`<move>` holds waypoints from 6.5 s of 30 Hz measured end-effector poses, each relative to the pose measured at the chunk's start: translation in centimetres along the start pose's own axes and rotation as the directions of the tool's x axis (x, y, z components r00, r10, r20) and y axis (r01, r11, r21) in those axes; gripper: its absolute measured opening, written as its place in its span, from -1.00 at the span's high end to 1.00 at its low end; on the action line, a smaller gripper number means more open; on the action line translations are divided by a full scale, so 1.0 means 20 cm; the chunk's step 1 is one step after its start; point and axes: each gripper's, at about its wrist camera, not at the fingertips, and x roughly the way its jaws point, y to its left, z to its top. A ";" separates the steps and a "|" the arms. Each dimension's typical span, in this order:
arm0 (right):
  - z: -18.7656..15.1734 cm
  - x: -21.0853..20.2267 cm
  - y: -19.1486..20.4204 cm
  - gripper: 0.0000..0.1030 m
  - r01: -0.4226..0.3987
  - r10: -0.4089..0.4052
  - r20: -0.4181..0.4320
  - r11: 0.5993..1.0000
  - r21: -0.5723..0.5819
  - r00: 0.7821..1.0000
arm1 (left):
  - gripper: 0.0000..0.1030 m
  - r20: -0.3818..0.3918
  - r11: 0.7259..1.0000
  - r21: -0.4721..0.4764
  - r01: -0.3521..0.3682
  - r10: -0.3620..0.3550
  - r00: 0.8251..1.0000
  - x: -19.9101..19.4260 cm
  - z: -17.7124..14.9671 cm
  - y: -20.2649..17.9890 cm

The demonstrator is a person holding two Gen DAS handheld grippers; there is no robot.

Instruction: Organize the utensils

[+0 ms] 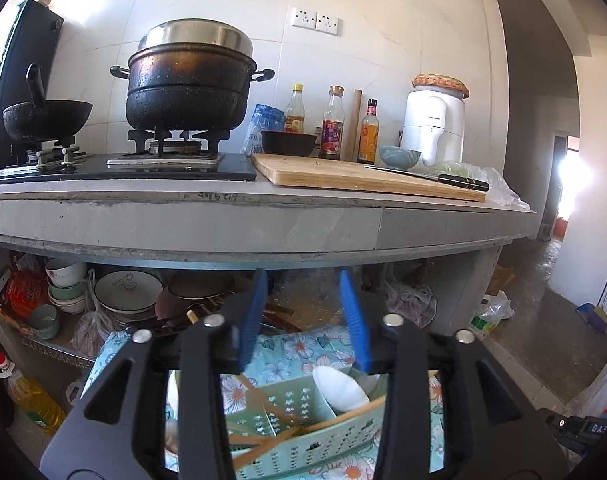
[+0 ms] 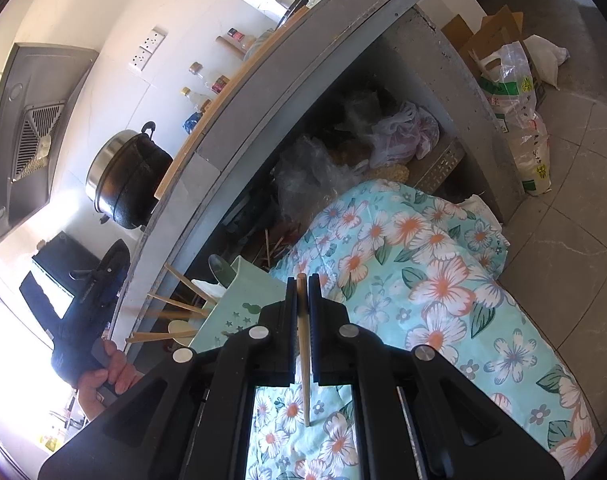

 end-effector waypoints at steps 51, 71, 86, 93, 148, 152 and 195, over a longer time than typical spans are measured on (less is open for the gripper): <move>-0.14 0.31 1.27 0.88 0.006 0.268 0.173 0.526 -0.850 0.948 | -0.74 -0.321 0.982 -0.123 -0.144 0.098 0.942 -0.57 -0.68 0.34; -0.32 0.67 1.18 0.88 0.044 0.213 0.151 0.436 -0.899 0.965 | -0.74 -0.312 0.970 -0.149 -0.194 0.140 0.940 -0.65 -0.68 0.39; -0.31 0.08 0.80 -0.18 0.024 0.122 0.129 0.627 -0.779 0.984 | -0.74 -0.326 0.968 -0.158 -0.195 0.135 0.936 -0.57 -0.69 0.36; -0.48 0.05 0.67 -0.69 0.149 -0.130 0.086 0.618 -0.772 0.988 | -0.83 -0.320 0.956 -0.092 -0.278 0.236 0.918 -0.57 -0.67 0.28; -0.43 0.08 0.61 -0.87 0.373 -0.407 0.126 0.612 -0.697 0.904 | -0.83 -0.341 0.744 0.071 -0.665 0.645 0.684 -0.59 -0.59 0.26; -0.43 0.08 0.61 -0.87 0.372 -0.405 0.127 0.613 -0.697 0.905 | -0.83 -0.339 0.743 0.071 -0.666 0.646 0.684 -0.60 -0.59 0.26; -0.43 0.06 0.61 -0.87 0.373 -0.404 0.128 0.615 -0.695 0.906 | -0.83 -0.340 0.743 0.076 -0.665 0.646 0.684 -0.60 -0.59 0.25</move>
